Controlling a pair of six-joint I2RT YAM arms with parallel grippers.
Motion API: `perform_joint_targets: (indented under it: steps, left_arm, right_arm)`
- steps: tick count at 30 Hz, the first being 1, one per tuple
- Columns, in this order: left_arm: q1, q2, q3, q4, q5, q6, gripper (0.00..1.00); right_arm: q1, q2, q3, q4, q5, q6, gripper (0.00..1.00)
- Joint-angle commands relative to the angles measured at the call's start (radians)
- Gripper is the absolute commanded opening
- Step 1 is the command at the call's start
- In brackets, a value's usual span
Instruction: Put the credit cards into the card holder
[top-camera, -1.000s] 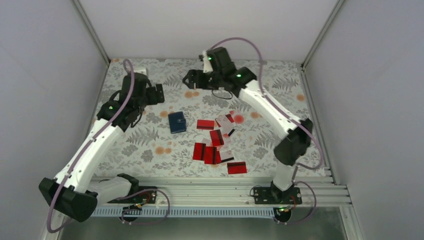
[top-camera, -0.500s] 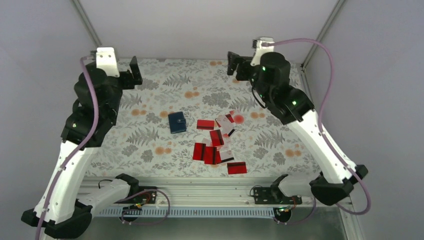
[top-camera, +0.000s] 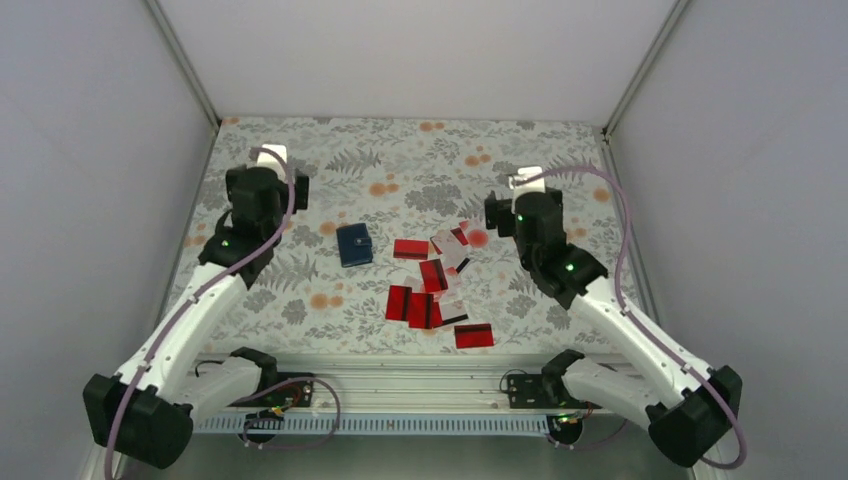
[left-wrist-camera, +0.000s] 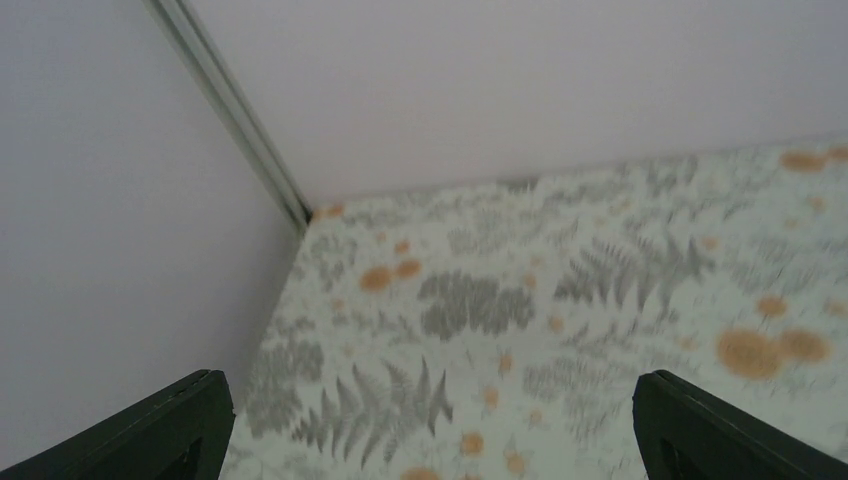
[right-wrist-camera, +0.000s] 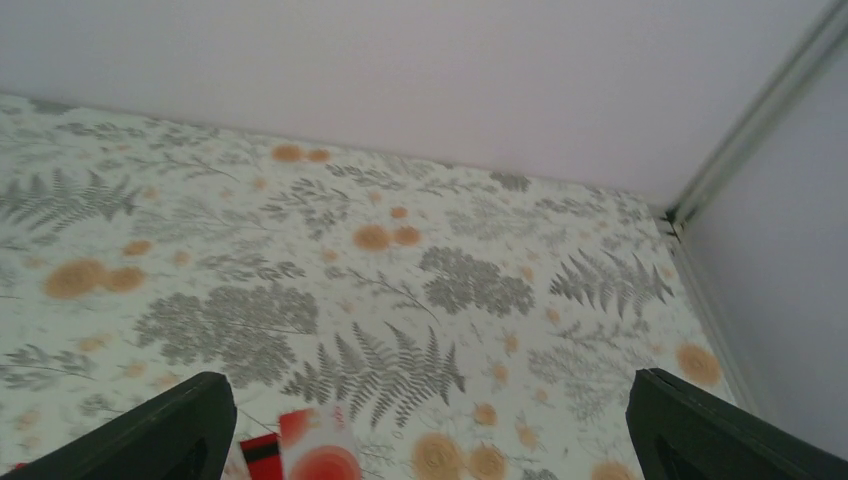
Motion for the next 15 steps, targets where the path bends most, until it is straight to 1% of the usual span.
perform_joint_targets:
  steps: [1,4,8,10,13,15]
  left_arm:
    - [0.076,-0.028,-0.179,0.269,0.105,0.015,1.0]
    - [0.124,-0.03,-0.324,0.394,0.162,-0.019,1.0]
    - [0.163,-0.03,-0.529,0.654,0.2,-0.01,1.0]
    - [0.18,0.006,-0.595,0.772,0.205,-0.005,1.0]
    - [0.207,0.093,-0.656,0.925,0.211,-0.004,1.0]
    - [0.235,0.145,-0.688,1.02,0.235,-0.017,1.0]
  right_arm:
    - [-0.1,-0.118,-0.178,0.292,-0.078,-0.036,0.99]
    - [-0.181,-0.163,-0.33,0.44,-0.158,-0.037,0.99]
    - [-0.299,-0.186,-0.535,0.65,-0.262,0.007,0.99]
    - [-0.349,-0.166,-0.614,0.755,-0.305,0.01,0.99]
    - [-0.406,-0.107,-0.692,0.911,-0.345,-0.036,0.99]
    - [-0.443,-0.043,-0.752,1.061,-0.375,-0.062,0.99]
